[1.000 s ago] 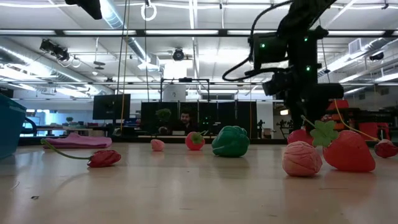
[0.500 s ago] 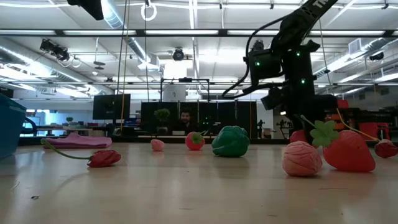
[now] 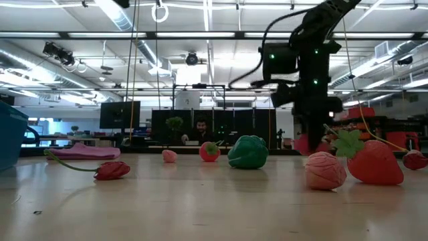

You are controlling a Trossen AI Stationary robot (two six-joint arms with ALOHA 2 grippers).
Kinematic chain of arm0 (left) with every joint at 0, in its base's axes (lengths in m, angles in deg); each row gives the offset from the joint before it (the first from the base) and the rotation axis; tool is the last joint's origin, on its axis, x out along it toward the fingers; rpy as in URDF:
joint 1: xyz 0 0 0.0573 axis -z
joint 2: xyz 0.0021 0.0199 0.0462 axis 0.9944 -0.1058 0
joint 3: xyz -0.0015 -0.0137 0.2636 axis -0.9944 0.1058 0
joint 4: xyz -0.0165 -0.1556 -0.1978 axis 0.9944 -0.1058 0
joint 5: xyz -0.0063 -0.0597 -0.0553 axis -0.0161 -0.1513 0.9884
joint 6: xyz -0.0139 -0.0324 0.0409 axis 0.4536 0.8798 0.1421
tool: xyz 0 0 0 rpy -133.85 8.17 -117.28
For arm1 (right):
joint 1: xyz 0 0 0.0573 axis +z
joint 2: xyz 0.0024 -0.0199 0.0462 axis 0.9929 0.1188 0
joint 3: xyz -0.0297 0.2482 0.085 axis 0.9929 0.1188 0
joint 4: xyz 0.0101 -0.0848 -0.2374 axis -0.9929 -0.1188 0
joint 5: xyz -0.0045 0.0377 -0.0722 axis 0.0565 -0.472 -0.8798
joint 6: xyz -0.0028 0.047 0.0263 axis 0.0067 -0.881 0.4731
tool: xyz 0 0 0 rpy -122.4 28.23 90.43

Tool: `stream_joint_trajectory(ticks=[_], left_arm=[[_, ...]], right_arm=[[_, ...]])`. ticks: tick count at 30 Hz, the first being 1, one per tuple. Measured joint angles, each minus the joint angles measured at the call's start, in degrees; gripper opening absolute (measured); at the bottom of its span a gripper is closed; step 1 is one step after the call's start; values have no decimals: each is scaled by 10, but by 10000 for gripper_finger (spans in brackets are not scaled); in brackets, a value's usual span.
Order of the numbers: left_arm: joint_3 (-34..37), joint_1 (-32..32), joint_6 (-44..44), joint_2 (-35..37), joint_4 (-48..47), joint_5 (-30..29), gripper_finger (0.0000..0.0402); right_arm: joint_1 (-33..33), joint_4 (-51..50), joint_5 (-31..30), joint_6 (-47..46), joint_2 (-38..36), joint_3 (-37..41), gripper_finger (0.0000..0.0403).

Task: Pick and placing Produce into tupperware
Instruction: Put the dragon fruit into the blue bin

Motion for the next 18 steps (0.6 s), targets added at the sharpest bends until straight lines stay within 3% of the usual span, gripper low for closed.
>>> stream_joint_trajectory(ticks=[5,8,13,18], left_arm=[[-44,0,-46,0,-3,-36,55],[-79,0,-97,0,-5,-69,47],[-148,-1,-168,0,-4,-123,35],[-216,-9,-221,0,-4,-170,26]], right_arm=[[15,80,6,-44,-50,0,225],[29,153,53,-57,-88,0,227],[64,361,165,-90,-126,-1,242],[115,533,195,-107,-101,-2,240]])
